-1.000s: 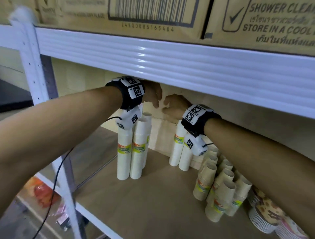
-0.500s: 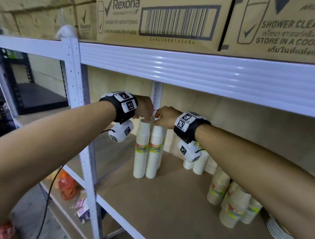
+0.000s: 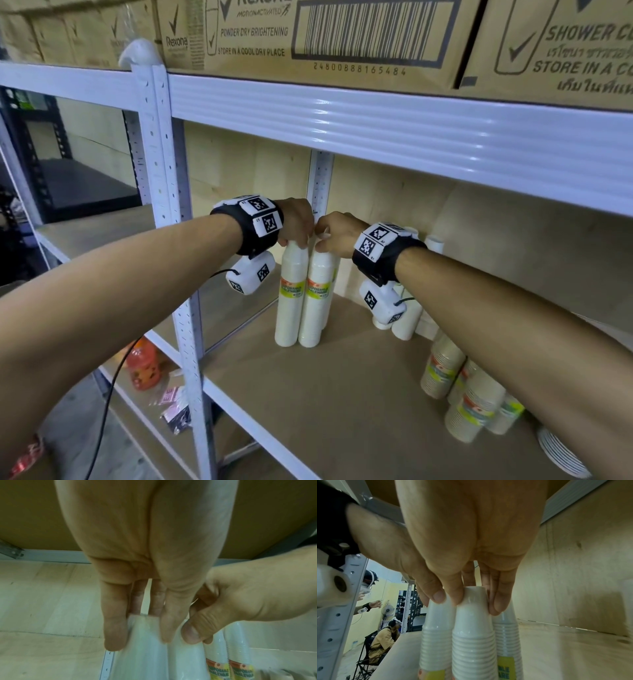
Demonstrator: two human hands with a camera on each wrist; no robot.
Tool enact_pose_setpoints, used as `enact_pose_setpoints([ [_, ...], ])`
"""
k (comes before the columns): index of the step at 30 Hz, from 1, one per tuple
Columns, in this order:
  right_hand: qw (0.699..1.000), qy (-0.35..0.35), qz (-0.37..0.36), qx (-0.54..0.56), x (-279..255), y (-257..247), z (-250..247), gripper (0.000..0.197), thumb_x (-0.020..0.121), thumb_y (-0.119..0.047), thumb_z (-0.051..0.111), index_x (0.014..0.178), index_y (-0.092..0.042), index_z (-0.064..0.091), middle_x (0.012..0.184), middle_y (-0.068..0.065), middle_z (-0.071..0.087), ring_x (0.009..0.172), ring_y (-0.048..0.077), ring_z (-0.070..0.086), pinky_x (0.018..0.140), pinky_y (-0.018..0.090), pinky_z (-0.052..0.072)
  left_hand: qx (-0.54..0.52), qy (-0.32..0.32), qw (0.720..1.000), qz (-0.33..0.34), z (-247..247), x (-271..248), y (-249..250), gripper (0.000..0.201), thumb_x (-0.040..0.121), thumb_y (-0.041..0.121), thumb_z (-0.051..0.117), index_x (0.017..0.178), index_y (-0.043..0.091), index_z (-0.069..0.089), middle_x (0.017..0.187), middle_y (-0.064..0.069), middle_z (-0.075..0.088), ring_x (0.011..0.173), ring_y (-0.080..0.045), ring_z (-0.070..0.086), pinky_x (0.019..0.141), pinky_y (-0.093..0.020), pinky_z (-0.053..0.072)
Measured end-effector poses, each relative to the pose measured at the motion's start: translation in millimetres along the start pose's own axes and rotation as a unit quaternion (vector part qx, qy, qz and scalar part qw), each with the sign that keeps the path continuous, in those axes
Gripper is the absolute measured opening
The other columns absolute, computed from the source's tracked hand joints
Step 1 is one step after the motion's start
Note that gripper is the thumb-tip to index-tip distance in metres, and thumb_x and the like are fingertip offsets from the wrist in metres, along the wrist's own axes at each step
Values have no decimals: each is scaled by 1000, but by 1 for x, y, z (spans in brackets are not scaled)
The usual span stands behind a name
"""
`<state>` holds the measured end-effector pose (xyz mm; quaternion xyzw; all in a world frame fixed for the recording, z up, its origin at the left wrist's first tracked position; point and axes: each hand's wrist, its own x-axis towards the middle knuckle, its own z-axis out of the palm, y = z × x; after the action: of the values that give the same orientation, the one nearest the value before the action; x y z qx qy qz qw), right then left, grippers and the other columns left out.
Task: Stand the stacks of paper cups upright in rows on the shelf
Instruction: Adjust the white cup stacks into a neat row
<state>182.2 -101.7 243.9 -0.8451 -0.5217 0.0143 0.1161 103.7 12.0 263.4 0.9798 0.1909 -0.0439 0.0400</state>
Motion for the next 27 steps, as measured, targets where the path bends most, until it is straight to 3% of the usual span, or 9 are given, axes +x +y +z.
enact_pose_setpoints([
  [7, 1000, 7, 9, 4, -7, 6, -5, 34, 87, -23, 68, 117, -7, 64, 115, 9, 65, 104, 25, 62, 88, 35, 53, -14, 13, 999, 32, -2, 4, 5, 36, 89, 14, 67, 123, 4, 66, 123, -12, 62, 61, -7, 54, 49, -12, 47],
  [11, 999, 6, 29, 15, -16, 17, -10, 33, 85, -24, 71, 113, -7, 67, 108, 7, 65, 94, 22, 64, 80, 34, 55, -63, -5, 997, 51, -5, 8, 14, 37, 86, 11, 71, 123, 10, 66, 125, -9, 58, 94, -27, 66, 73, -31, 59],
  [13, 999, 4, 43, 19, -21, 24, -13, 32, 85, -25, 72, 111, -8, 67, 104, 6, 64, 89, 20, 63, 77, 34, 55, -70, -12, 995, 65, -7, 10, 21, 37, 86, 13, 71, 123, 13, 67, 123, -6, 58, 94, -26, 67, 70, -28, 60],
  [16, 998, -8, 63, 11, -30, 37, -20, 33, 83, -28, 74, 109, -10, 66, 104, 5, 65, 91, 22, 64, 81, 35, 55, -73, -22, 992, 99, -8, 14, 35, 37, 86, 10, 71, 122, 12, 66, 116, -2, 59, 77, -12, 64, 53, -16, 54],
  [19, 995, -15, 98, 24, -42, 48, -27, 35, 82, -29, 76, 111, -12, 63, 98, 2, 62, 81, 20, 63, 75, 32, 54, -71, -28, 990, 116, -8, 22, 52, 35, 85, 11, 72, 119, 14, 68, 116, -4, 62, 90, -23, 68, 58, -20, 57],
  [22, 992, -7, 123, 30, -53, 60, -33, 38, 81, -29, 76, 112, -12, 64, 94, 0, 62, 80, 19, 63, 77, 34, 55, -68, -28, 988, 134, -8, 31, 67, 33, 84, 12, 73, 116, 17, 68, 116, -5, 62, 84, -22, 68, 54, -19, 56],
  [25, 988, 9, 151, 27, -66, 72, -39, 36, 81, -28, 76, 111, -11, 64, 80, -5, 59, 79, 19, 63, 80, 37, 56, -67, -28, 985, 155, -7, 42, 83, 31, 82, 14, 74, 112, 21, 69, 118, -6, 62, 101, -26, 67, 73, -30, 61],
  [27, 985, 21, 173, 19, -73, 78, -41, 34, 81, -26, 75, 109, -8, 65, 79, -2, 60, 77, 20, 62, 76, 36, 56, -69, -18, 983, 168, -6, 48, 94, 32, 84, 11, 72, 115, 18, 68, 116, -5, 61, 97, -24, 66, 66, -28, 58],
])
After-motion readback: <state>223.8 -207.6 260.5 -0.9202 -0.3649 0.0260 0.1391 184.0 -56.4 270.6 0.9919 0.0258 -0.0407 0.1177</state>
